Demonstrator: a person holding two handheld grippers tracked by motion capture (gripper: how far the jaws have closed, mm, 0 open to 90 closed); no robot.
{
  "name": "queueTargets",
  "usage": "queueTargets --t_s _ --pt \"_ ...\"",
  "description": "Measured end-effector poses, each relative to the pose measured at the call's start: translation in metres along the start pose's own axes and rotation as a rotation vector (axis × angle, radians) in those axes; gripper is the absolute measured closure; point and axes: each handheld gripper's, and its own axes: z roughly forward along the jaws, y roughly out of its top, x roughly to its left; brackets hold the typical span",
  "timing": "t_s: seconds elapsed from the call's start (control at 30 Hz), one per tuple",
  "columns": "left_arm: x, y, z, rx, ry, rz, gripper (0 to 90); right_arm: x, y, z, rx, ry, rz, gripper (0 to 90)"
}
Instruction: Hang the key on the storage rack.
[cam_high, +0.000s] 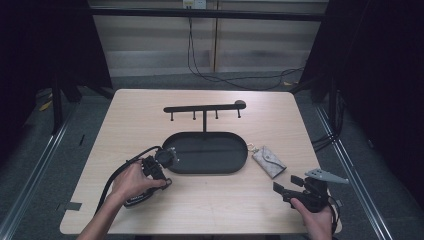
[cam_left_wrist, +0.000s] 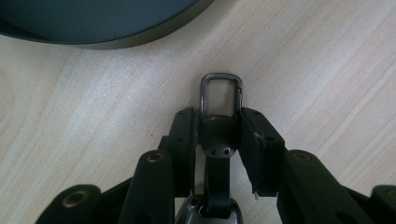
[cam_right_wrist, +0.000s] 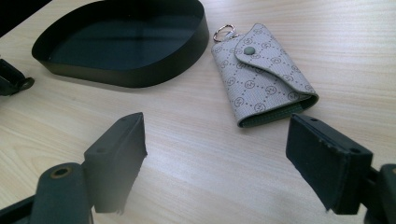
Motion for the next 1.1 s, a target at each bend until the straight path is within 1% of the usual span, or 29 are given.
queueTargets --t_s 0.1,0.2,0.23,0.3,0.33,0.37,0.43,0.5,0.57,0.63,0.73,0.77,0.8,0.83,0.9,0.97,1.0,1.03,1.07,1.1 --pt "-0.002 0.001 0.000 0.010 0.014 0.011 67.5 0.001 0.000 0.000 0.002 0.001 -0.004 20.0" --pt "-0.005 0.002 0.000 0.025 0.039 0.032 67.9 0.001 0.000 0.000 0.001 0.004 -0.003 20.0" --pt "-0.007 0.002 0.001 0.021 0.054 0.024 68.8 0.001 0.000 0.000 0.001 0.004 -0.003 20.0" --pt "-0.007 0.004 0.001 0.036 0.058 0.029 69.4 0.001 0.000 0.000 0.004 0.004 -0.003 20.0" --pt "-0.007 0.004 0.001 0.033 0.056 0.016 69.5 0.001 0.000 0.000 0.005 0.004 -0.003 20.0" --pt "-0.007 0.005 0.001 0.043 0.054 0.015 69.7 0.001 0.000 0.000 0.005 0.005 -0.004 20.0" --pt "-0.007 0.006 0.002 0.045 0.056 -0.010 69.9 0.001 0.000 0.000 0.003 0.007 -0.007 19.9" --pt "-0.007 0.008 0.001 0.061 0.064 -0.011 70.2 0.001 0.000 0.000 0.003 0.008 -0.008 19.8" --pt "-0.007 0.009 0.002 0.063 0.058 -0.016 70.3 0.001 0.000 0.000 0.005 0.008 -0.007 19.7" --pt "-0.006 0.008 0.001 0.063 0.048 0.005 70.5 0.001 0.000 0.001 0.009 0.009 -0.006 19.5" --pt "-0.003 0.005 0.000 0.037 0.034 -0.024 70.6 0.001 0.000 0.001 0.007 0.016 -0.003 18.6" --pt "-0.002 0.004 0.001 0.025 0.021 -0.042 70.6 0.001 0.000 0.001 0.006 0.019 -0.002 18.3" --pt "0.000 0.004 0.000 0.032 0.012 -0.040 70.6 0.001 0.000 0.001 0.005 0.018 -0.003 18.0" --pt "0.001 0.003 0.000 0.014 0.012 -0.057 70.7 0.001 0.000 0.001 0.004 0.018 -0.002 17.9" --pt "0.002 0.003 0.000 0.016 0.010 -0.067 70.7 0.001 0.000 0.001 0.004 0.021 -0.003 17.1" --pt "0.002 0.002 0.000 0.012 0.007 -0.066 70.7 0.000 0.000 0.001 0.007 0.021 0.000 16.7" --pt "0.003 0.002 -0.002 0.021 0.001 -0.055 70.7 0.000 0.000 0.001 0.008 0.020 0.000 16.7" --pt "0.002 0.001 -0.003 -0.002 0.009 -0.064 70.7 0.000 0.000 0.001 0.008 0.020 0.001 16.6" --pt "0.003 0.000 -0.004 -0.002 0.006 -0.064 70.6 0.000 0.000 0.001 0.007 0.020 0.000 16.5" --pt "0.003 -0.001 -0.005 -0.004 -0.011 -0.067 70.7 0.000 0.000 0.001 0.009 0.019 -0.001 16.5"
